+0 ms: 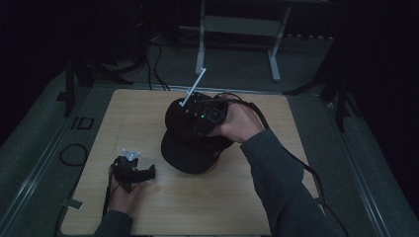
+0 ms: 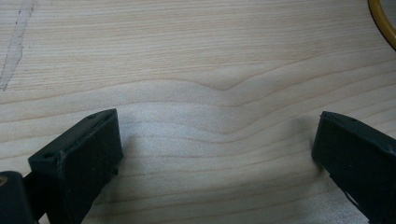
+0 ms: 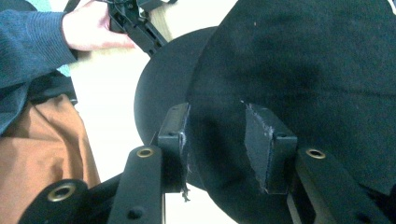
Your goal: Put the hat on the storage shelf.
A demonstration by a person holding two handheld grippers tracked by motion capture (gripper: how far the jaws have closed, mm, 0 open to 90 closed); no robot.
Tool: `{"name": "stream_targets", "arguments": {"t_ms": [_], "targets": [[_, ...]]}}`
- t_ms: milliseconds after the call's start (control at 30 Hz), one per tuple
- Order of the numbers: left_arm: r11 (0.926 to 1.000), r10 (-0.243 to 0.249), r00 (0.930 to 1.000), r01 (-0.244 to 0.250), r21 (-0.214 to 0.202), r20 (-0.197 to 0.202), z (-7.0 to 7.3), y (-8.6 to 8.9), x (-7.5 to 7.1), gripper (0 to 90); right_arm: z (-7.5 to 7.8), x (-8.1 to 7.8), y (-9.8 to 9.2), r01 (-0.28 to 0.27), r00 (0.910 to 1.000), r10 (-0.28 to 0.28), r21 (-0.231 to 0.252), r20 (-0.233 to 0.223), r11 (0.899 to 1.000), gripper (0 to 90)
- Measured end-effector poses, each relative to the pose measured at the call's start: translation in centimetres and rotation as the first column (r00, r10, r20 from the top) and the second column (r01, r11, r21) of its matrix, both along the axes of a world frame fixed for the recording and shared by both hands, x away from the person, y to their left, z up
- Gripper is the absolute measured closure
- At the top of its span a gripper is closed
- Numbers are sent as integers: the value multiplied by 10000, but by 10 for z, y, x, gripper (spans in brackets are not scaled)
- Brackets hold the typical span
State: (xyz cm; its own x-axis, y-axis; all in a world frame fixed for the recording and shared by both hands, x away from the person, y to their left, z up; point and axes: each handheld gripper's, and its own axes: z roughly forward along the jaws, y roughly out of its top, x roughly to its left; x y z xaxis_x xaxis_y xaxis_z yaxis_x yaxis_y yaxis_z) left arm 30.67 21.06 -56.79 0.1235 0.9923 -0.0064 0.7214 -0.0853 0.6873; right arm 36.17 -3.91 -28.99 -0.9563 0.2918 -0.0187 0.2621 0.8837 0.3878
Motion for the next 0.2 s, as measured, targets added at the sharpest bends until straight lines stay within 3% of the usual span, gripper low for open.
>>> {"name": "stream_targets", "arguments": {"t_ms": [200], "targets": [[10000, -1, 10000, 1, 1, -1, 0, 0, 0, 12, -1, -1, -6, -2, 10000, 2, -135, -20, 9999, 605]]}}
